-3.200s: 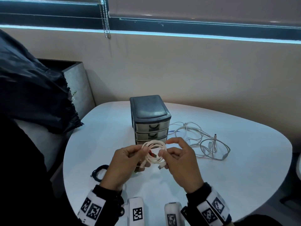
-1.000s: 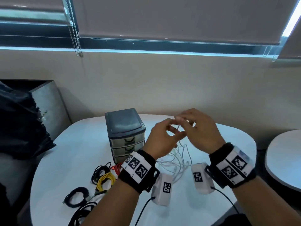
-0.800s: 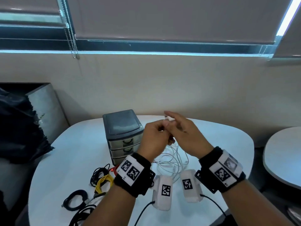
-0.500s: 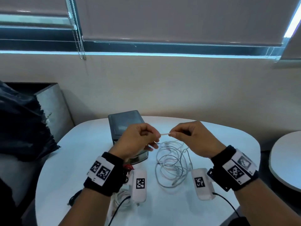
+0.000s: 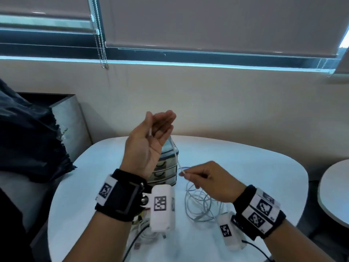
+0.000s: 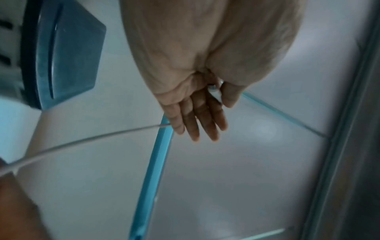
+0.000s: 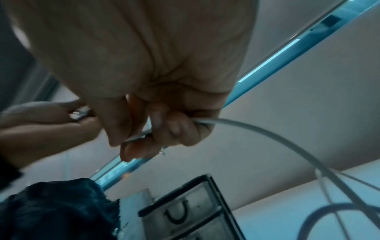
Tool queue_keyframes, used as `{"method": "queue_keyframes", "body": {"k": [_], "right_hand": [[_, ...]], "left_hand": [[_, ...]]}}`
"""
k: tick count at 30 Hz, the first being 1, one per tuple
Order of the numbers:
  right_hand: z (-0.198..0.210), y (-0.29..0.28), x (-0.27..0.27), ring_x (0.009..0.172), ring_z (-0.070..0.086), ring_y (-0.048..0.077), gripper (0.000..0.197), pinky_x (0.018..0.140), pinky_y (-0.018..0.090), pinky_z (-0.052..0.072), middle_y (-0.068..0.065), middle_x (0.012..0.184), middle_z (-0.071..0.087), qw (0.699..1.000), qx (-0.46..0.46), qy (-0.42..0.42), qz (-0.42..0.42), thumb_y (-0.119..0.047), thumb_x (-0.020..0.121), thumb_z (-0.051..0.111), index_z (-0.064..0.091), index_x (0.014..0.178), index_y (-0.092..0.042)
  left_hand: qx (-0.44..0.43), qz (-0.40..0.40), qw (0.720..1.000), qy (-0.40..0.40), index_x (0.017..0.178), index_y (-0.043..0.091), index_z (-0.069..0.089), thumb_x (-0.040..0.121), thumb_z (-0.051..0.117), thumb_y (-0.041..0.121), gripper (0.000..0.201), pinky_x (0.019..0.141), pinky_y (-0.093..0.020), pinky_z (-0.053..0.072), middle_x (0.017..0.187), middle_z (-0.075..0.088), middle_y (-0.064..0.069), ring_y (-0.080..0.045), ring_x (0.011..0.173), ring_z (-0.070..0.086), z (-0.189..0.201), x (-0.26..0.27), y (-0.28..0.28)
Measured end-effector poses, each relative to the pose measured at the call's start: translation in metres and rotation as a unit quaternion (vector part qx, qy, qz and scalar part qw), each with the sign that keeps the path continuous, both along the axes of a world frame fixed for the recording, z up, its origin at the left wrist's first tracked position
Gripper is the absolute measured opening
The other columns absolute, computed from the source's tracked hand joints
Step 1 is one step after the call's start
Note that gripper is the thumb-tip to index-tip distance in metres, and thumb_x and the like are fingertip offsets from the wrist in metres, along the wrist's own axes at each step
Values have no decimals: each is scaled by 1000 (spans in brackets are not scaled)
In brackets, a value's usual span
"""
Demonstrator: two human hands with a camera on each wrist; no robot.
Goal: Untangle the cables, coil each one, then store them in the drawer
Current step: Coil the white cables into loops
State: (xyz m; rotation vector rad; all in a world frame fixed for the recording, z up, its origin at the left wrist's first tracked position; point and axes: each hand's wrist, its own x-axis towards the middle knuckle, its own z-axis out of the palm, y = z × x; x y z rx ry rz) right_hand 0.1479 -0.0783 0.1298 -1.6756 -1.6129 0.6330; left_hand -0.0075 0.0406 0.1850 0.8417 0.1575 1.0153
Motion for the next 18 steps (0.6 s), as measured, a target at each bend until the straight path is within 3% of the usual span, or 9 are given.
{"method": "queue_keyframes", "body": {"k": [2,4,6,8,9,10,12,15,18], "right_hand": [[10,-3,-13,54,39,8,25,56,33,41,-7,58,49,999,0,-32,38,-34,98,56,74,91,-19],[29,-7,-19,47,35,6,27,50,19,30,-13,50,43,998,11,-55,35,-30,99,55,72,88,-12],[50,-13,-18,44,39,6,23,48,14,28,-18,47,46,997,29,-76,13,-26,99,56,72,88,-13],[66,-17,-13,46,43,4,21,49,13,30,-22,49,50,993,60,-97,-13,-24,98,57,71,85,-15],[71,-17,-9,46,43,3,20,49,13,31,-23,50,51,992,72,-98,-27,-23,97,58,71,83,-16],[74,-15,-4,47,43,2,19,50,12,31,-22,51,53,991,88,-90,-43,-21,96,60,71,81,-16],[71,-7,9,48,44,1,16,52,9,33,-20,54,55,985,140,-39,-93,-15,93,65,72,79,-12],[53,2,19,52,39,4,17,52,12,33,-14,56,54,970,188,50,-147,-16,91,67,74,77,-18],[24,1,3,52,37,7,23,52,18,33,-9,61,51,994,82,-17,-71,-23,99,55,75,87,-25]], "left_hand": [[44,38,996,65,102,8,68,100,45,31,33,106,-31,47,120,72,-9,-20,121,63,-13,8,-2],[116,94,974,170,100,10,72,103,45,27,32,106,-30,45,112,75,-4,-14,116,66,-26,13,-3],[223,134,922,287,93,9,74,105,47,27,35,91,-24,50,89,78,5,-5,93,71,-35,13,-4],[310,104,867,376,88,5,74,105,48,26,38,71,-17,46,67,72,11,3,64,64,-39,12,-11],[329,76,855,394,86,4,74,105,47,27,40,67,-18,45,63,70,8,1,58,61,-39,12,-14],[320,41,862,391,83,2,72,105,47,26,41,66,-20,46,60,68,2,-6,56,61,-38,11,-18],[237,-40,913,330,74,1,69,104,46,21,43,59,-22,46,52,54,-4,-15,46,50,-32,9,-25],[72,-122,974,179,61,12,63,93,49,24,37,52,-21,46,47,36,4,-10,40,34,-11,4,-34],[-33,-88,995,23,69,9,69,94,48,25,36,71,-26,58,50,51,4,-11,47,56,3,-1,-25]]}}
